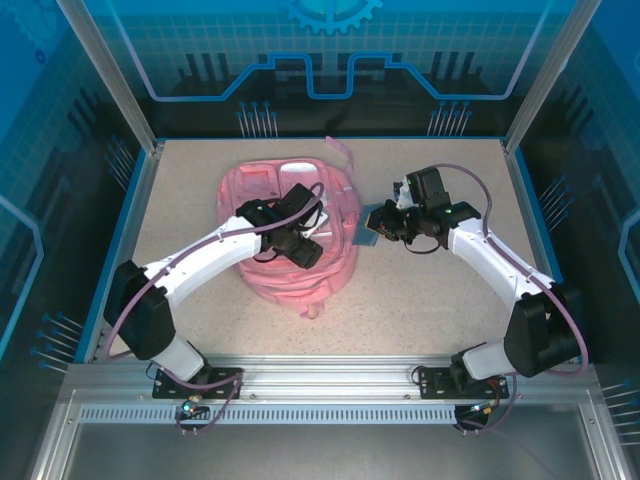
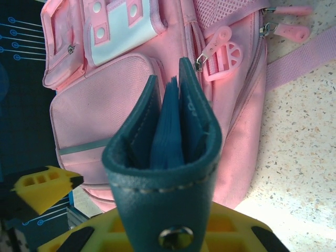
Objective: Pack the student bag
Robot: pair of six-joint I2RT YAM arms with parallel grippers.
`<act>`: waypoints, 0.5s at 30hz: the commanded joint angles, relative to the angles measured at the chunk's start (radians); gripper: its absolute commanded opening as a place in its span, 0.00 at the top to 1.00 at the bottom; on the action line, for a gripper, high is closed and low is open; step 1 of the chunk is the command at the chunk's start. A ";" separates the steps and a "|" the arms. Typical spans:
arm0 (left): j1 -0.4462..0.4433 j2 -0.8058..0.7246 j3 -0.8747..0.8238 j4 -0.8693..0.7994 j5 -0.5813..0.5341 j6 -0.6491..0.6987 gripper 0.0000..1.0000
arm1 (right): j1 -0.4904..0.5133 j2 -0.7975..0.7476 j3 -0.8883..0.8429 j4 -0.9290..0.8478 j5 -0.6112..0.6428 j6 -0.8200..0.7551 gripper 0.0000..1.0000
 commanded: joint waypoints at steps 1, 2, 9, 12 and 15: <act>-0.009 0.031 -0.005 -0.022 -0.022 0.060 0.39 | -0.012 -0.018 -0.003 -0.018 0.008 0.000 0.87; -0.008 0.043 -0.005 -0.022 -0.034 0.071 0.39 | -0.012 -0.020 -0.004 -0.017 0.007 -0.001 0.87; -0.008 0.121 0.016 -0.032 -0.122 0.128 0.41 | -0.015 -0.024 -0.007 -0.017 0.007 0.001 0.87; -0.008 0.145 0.026 -0.029 -0.184 0.136 0.46 | -0.015 -0.024 -0.007 -0.017 0.005 0.001 0.87; -0.009 0.153 0.046 -0.028 -0.228 0.128 0.58 | -0.016 -0.025 -0.007 -0.018 0.003 0.000 0.87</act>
